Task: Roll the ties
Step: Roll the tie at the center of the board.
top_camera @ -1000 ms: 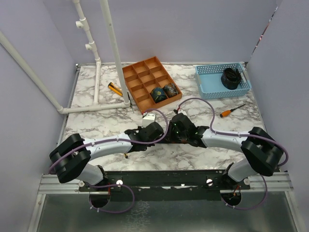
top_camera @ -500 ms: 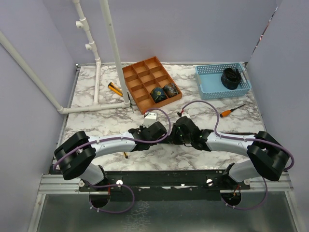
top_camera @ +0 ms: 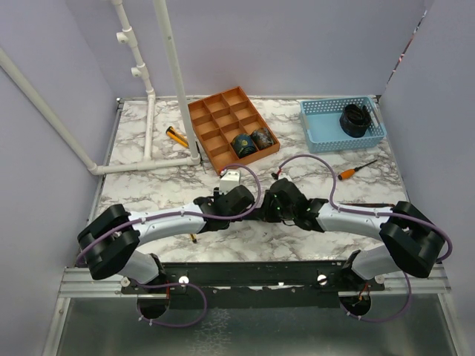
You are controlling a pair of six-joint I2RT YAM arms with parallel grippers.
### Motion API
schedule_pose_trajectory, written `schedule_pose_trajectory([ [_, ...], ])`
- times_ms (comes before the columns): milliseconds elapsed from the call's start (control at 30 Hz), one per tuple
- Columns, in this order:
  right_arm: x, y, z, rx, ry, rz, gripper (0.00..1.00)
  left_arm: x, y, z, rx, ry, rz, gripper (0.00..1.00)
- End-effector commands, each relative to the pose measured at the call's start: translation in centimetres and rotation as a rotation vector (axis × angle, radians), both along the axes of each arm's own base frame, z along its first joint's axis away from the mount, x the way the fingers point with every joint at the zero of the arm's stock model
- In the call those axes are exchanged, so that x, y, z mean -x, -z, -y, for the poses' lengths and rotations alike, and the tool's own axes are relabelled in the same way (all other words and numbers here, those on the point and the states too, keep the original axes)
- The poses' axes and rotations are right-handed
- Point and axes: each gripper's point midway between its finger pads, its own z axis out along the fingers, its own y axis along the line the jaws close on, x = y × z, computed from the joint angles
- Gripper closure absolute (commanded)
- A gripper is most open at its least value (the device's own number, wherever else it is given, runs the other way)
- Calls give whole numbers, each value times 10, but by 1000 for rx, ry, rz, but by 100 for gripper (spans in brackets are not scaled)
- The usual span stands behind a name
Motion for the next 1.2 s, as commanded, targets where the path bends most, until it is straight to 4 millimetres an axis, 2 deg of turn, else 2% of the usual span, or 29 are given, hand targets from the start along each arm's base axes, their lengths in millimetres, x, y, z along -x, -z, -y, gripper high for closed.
schedule_pose_trajectory([
  [0,-1,-8,-9,-31,-36,5,83,-4,-31,13,94,0,41,50],
  [67,4,-14,-18,-67,-82,-8,76,-4,-39,12,113,-2,55,47],
  [133,5,-20,-26,-90,-111,-19,65,-4,-48,8,131,-8,75,46],
  [200,7,-27,-35,-119,-136,-32,56,-4,-56,-2,140,-35,99,43],
  [300,6,-37,-49,-168,-156,-50,49,-8,-65,-24,167,-95,134,39],
  [433,4,-44,-69,-228,-178,-96,45,-15,-63,-63,225,-202,134,37],
  [567,-1,-42,-86,-260,-171,-146,44,-17,-59,-92,282,-302,147,35],
  [700,-6,-37,-98,-276,-166,-182,44,-12,-54,-104,330,-353,156,33],
  [867,-14,-20,-99,-218,-123,-214,50,-9,-47,-106,351,-356,141,31],
  [1167,-15,10,-97,-170,-111,-243,68,-13,-39,-96,358,-307,123,31],
])
